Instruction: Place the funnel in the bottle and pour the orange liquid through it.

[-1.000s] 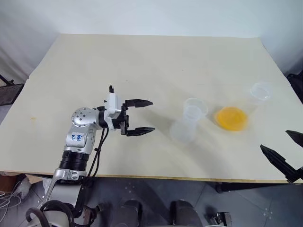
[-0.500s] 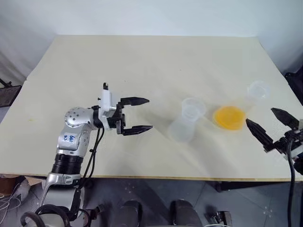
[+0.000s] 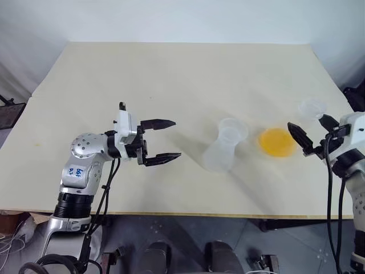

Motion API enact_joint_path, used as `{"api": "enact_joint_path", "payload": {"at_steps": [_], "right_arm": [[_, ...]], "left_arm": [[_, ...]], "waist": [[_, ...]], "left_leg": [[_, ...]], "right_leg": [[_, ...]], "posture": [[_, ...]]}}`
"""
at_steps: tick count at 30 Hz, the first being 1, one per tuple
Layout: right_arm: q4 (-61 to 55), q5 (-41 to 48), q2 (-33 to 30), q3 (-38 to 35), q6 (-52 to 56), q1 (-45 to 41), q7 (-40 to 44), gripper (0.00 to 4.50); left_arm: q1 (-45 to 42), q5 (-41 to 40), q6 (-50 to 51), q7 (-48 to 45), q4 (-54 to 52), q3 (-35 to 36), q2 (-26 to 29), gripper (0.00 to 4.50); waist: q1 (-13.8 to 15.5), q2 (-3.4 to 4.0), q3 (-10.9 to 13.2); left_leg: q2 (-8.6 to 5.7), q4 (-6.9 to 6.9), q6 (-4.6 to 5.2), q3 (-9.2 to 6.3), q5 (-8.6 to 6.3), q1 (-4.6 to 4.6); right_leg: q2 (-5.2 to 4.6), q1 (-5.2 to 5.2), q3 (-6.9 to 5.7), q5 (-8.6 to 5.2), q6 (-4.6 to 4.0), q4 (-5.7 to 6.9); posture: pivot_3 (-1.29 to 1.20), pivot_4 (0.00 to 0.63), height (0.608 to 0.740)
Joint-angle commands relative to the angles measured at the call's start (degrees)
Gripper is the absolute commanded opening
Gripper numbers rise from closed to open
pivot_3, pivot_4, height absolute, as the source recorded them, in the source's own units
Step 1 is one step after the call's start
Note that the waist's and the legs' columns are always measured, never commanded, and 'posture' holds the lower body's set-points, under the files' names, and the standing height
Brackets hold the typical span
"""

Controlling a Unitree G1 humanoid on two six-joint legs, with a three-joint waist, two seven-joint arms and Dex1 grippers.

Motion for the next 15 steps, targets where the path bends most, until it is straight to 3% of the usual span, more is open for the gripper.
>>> {"api": "enact_joint_path", "payload": {"at_steps": [1,15], "right_arm": [[1.58,-0.78,0.07,0.17,-1.48,-2.54,-0.39,4.5],[7.48,-1.99,-0.08,1.66,-2.94,-8.28,0.39,4.5]], "left_arm": [[0.37,-1.26,0.18,0.68,-3.04,1.22,1.01,4.46],[1.73,-2.06,0.8,1.19,-4.78,1.46,1.74,4.46]], "waist": [[0.0,0.0,0.0],[0.03,0.0,0.0]], "left_leg": [[0.0,0.0,0.0,0.0,0.0,0.0],[0.02,-0.02,-0.01,0.01,0.0,-0.02]], "right_leg": [[0.0,0.0,0.0,0.0,0.0,0.0],[0.0,-0.01,0.0,0.0,0.0,-0.06]], "posture": [[0.0,0.15,0.74],[0.0,0.15,0.74]]}}
